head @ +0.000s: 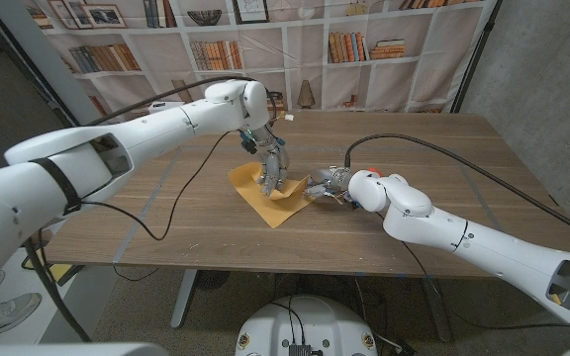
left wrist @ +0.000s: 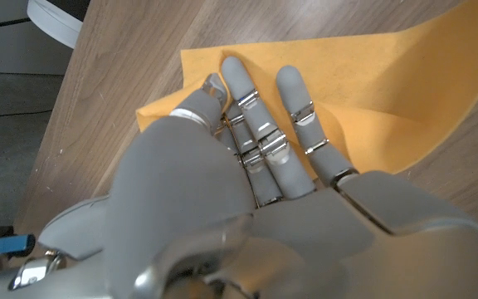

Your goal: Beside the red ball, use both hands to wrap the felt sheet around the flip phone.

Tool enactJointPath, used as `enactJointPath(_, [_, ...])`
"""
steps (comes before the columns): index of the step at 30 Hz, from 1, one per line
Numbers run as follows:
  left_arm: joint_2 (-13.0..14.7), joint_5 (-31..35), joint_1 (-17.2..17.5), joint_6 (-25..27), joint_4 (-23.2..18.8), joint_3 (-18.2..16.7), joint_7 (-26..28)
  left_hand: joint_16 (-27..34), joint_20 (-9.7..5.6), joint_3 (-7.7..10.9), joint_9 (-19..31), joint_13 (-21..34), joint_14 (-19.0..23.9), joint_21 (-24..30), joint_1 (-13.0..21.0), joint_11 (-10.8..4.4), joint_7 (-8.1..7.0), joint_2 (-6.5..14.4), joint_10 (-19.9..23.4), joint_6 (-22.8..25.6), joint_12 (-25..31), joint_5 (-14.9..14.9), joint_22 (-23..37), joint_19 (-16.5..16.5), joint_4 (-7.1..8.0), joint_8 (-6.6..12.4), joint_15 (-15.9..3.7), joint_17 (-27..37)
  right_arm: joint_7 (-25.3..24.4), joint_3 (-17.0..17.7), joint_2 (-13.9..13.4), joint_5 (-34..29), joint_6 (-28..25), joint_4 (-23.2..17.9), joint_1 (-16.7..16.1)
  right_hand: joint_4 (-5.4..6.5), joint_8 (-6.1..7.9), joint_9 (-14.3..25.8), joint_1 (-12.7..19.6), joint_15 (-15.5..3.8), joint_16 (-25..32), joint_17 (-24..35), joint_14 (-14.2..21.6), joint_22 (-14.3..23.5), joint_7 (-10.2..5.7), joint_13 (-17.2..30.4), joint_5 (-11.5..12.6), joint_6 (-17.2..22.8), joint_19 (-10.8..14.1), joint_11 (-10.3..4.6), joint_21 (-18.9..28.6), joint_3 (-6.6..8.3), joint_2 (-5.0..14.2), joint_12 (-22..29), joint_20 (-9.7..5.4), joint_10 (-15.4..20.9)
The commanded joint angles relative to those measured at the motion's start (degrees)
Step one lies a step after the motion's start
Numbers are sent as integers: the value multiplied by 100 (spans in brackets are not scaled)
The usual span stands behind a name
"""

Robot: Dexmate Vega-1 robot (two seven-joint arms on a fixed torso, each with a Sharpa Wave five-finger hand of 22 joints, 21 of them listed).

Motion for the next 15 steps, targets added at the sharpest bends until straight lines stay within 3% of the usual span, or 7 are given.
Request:
enactJointPath(1, [-28, 1131, 225, 200, -251, 332, 458, -11, -405, 59, 4, 149, 36, -26, -20, -271, -11, -38, 214, 84, -29, 25, -9, 80, 22, -16, -17, -34, 173, 406, -185, 612, 92, -261, 27, -179, -2, 27, 78, 66, -12, -9, -58, 20, -8, 16, 32, -85, -2, -44, -60, 22, -174, -19, 111, -139])
enactJointPath(5, [20, 1308, 379, 288, -332, 247, 667, -21, -428, 70, 1, 151, 21, -55, -31, -285, -26, -50, 222, 90, -36, 21, -16, 92, 21, -23, -28, -81, 352, 679, -373, 1018, 63, -554, 46, -241, 10, 27, 84, 112, -40, -4, -153, 20, -4, 18, 38, -108, -65, -9, -101, 26, -237, -16, 128, -191])
enactJointPath(9, [11, 1436, 478, 317, -346, 211, 725, -22, -443, 75, -1, 153, 20, -76, -48, -280, -52, -52, 224, 107, -44, 18, -20, 107, 28, -23, -26, -117, 620, 1169, -546, 1897, 119, -696, 51, -270, 16, 27, 79, 137, -42, -3, -175, 20, -1, 19, 39, -115, -98, -16, -122, 21, -279, -13, 148, -210])
enactJointPath(15, [-6, 1761, 573, 422, -440, 216, 828, -21, -456, 93, 0, 133, 14, -108, -57, -285, -52, -57, 260, 114, -62, 17, -23, 142, 25, -28, -35, -181, 413, 1676, -861, 2579, 218, -976, -52, -251, 1, 29, -10, 233, -35, 34, -267, 21, 43, 21, 30, -206, -127, 7, -152, -13, -285, -15, 188, -278])
